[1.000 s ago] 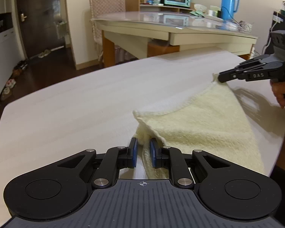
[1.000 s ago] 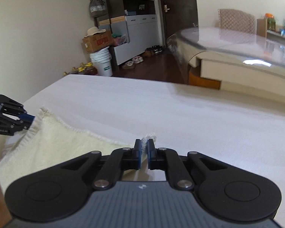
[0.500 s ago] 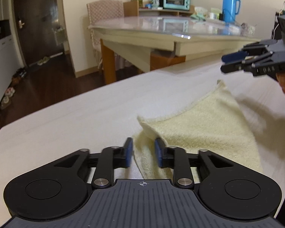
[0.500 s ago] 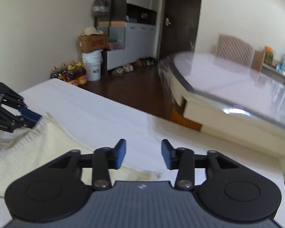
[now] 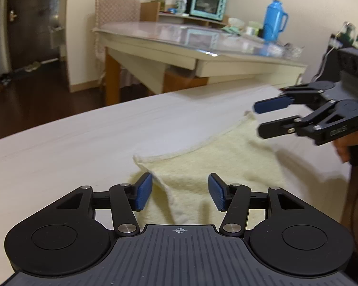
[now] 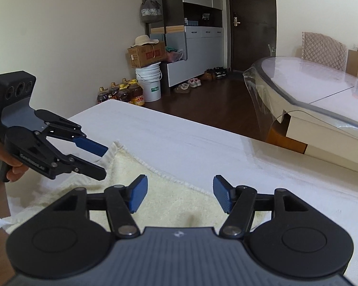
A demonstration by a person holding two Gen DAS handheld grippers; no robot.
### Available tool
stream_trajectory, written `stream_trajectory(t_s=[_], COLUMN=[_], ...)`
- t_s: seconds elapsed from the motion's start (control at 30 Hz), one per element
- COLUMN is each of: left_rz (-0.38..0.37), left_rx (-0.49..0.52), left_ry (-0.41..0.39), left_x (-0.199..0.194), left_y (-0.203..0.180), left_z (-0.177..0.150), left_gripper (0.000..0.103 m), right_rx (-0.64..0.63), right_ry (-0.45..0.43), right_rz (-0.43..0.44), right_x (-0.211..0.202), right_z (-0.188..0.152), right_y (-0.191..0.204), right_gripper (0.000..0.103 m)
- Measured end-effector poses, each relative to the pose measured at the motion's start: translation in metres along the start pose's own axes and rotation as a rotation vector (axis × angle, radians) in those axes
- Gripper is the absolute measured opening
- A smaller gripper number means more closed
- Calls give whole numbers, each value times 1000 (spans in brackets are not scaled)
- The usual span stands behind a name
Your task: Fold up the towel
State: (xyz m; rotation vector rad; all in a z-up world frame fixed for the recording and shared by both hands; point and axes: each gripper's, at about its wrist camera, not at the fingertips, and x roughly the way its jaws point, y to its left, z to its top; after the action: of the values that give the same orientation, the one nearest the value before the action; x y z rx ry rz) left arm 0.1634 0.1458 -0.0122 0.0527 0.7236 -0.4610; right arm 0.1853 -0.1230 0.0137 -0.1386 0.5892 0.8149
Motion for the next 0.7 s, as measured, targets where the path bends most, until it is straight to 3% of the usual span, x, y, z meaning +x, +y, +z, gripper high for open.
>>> stream_trajectory(t_s=[0.03,0.07,0.1,0.17,0.37,0.43,0.57,0.7], left_rz=[9,19,29,46,31,30,50,98], left_rx=[-9,-13,-18,-24,93,182,294,314], left_ry=[5,13,21,31,-86,-118,-106,-94], left_x=[2,5,8,12,-17,-30,-35,-31], left_y=[1,1,1,0,-29,-53,-87,-94], left_z=[1,1,2,4,0,-4,-12,-17], left_gripper=[52,41,21,10,8,8,8,9], right_rx=[3,6,9,12,41,74,163,147], right_ry=[-1,-4,-5,-9,-20,-18,-8,2], right_rz=[0,1,4,6,49,93,215,216], right_x=[0,1,1,1,-7,-9,-9,-3], right_z=[0,1,1,1,2,7,13,14], right_y=[0,-1,0,0,-1,-2,-1,9], right_gripper=[68,68,68,68,68,68,69,69])
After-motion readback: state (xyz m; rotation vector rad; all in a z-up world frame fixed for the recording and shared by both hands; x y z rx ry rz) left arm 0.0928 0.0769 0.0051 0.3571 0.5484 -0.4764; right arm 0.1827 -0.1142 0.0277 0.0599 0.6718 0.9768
